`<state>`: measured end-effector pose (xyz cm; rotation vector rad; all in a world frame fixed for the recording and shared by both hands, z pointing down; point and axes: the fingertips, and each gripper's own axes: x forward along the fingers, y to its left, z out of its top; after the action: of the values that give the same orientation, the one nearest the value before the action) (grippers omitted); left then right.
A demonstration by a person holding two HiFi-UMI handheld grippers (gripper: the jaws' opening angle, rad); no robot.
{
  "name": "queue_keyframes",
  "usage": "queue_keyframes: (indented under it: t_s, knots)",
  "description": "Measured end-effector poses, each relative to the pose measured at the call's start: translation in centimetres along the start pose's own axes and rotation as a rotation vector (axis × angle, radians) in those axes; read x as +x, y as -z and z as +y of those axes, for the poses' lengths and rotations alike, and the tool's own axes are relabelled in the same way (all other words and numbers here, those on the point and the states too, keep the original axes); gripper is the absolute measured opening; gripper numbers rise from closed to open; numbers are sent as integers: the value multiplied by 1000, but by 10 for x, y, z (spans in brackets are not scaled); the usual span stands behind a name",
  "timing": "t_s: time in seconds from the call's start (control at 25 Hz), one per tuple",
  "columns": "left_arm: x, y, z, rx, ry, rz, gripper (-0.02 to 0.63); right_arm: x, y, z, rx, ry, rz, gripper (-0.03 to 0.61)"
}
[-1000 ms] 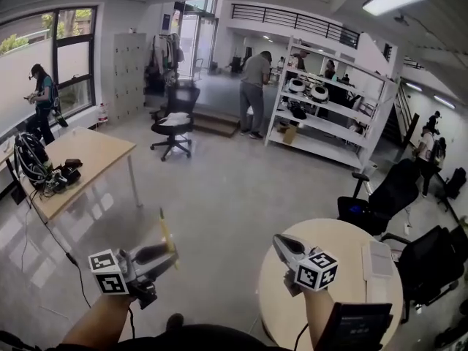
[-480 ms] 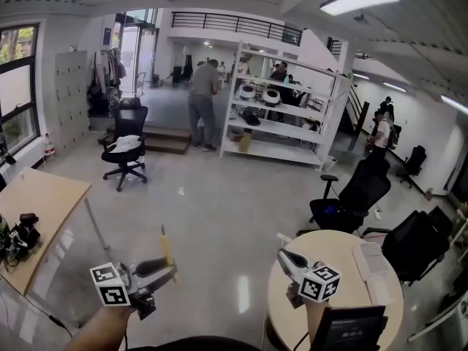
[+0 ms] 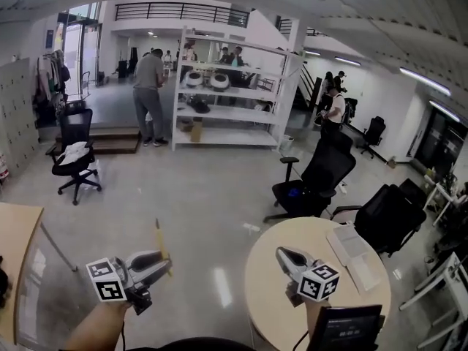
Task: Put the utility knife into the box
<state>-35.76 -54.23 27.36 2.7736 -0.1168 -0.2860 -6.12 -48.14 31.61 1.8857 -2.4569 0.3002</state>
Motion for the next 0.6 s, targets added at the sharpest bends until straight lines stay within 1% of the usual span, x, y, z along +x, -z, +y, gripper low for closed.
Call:
queue_keyframes:
  t_s: [0.16, 0.28, 0.4, 0.52, 0.6]
  knots:
    - [87, 1, 20, -9, 73, 14, 109, -12, -13, -75, 1, 63, -41, 14]
    - [154, 10, 24, -28, 116, 35, 110, -26, -19, -129, 1, 92, -50, 14]
    - [220, 24, 22, -24, 176, 80, 110, -45, -18, -175, -1, 128, -68, 14]
    - [290, 44, 20, -45, 267, 133, 110, -70, -12, -224, 19, 207, -84, 14]
    - [327, 63, 21, -67, 325, 180, 110, -87, -4, -247, 36, 261, -80, 14]
